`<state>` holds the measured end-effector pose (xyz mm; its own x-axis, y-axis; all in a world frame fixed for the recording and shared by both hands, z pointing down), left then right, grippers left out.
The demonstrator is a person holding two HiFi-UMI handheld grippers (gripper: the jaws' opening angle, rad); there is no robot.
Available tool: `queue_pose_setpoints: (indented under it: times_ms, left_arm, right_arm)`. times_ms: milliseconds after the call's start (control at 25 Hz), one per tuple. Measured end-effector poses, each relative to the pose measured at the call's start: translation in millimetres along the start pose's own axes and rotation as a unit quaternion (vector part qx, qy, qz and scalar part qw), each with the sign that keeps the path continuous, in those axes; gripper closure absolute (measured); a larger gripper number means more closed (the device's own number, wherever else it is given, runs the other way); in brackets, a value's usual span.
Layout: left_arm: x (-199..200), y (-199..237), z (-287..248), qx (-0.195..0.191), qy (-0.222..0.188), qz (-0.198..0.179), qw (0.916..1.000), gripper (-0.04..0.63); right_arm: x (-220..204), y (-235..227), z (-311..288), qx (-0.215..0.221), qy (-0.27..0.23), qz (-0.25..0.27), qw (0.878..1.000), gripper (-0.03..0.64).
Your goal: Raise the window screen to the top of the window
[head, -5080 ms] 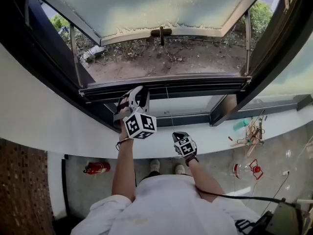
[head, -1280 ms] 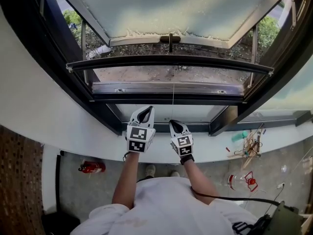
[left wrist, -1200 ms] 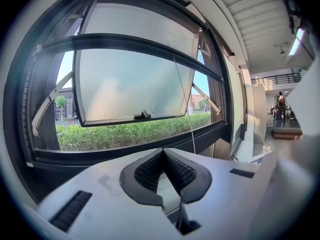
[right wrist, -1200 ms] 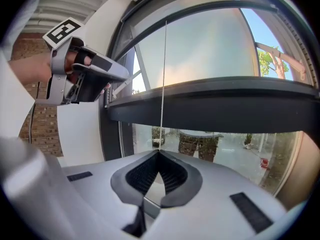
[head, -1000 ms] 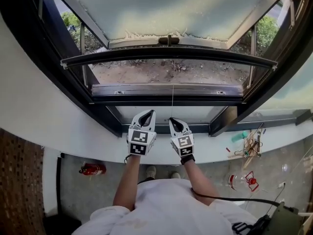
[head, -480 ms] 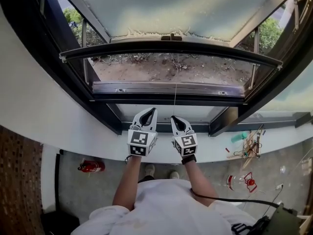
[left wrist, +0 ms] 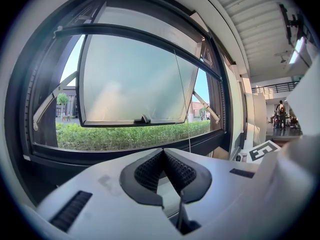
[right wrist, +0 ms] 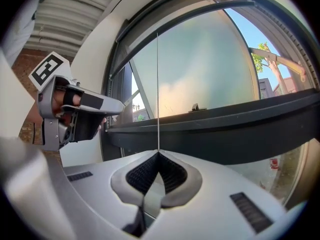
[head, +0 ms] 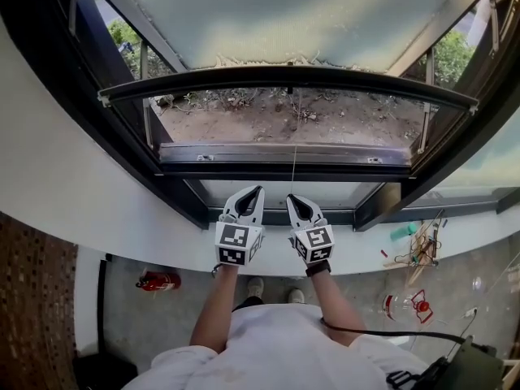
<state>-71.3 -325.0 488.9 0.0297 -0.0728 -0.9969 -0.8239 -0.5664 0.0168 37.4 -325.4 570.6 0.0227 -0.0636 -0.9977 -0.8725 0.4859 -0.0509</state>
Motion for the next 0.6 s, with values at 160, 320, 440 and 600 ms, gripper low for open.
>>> queue_pose_setpoints:
  times_ms: [160, 320, 440, 600]
  left_arm:
    - [1.1, -1.7, -7.2, -0.005, 0.001, -0.003, 1.0, 0.594]
    - [4.6, -1.7, -12.9, -0.009, -0.005, -0.004, 0.9999, 0.595]
    - [12.3, -0.4, -17.1, -0.011, -0.013, -0.006, 0.9998, 0.594]
    - [22.2, 6.2, -22.7, -0.01, -0.024, -0.008, 0.9996, 0.594]
  right_arm:
    - [30.3, -1.6, -6.6, 0.013, -0.027, 0.017, 0.999, 0.615]
    - [56.5, -5.1, -12.8, 0.016, -0.052, 0.028, 0.998, 0.615]
    - [70.7, -9.0, -14.4, 0.014, -0.068, 0.027, 0.997, 0.615]
    - [91.9, -7.9, -18.1, 0.018, -0.087, 0.038, 0.995, 0.615]
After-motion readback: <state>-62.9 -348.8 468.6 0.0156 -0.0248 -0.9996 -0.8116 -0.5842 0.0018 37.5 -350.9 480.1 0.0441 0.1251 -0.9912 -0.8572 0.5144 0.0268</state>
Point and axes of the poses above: the fingertips, and each gripper's own axes: z backward along the fingers, y to its left, x out of its top, the point moved 3 cm from there along z, backward along the fingers, and after that the axes turned 5 degrees about -y, right-handed, at the moved point
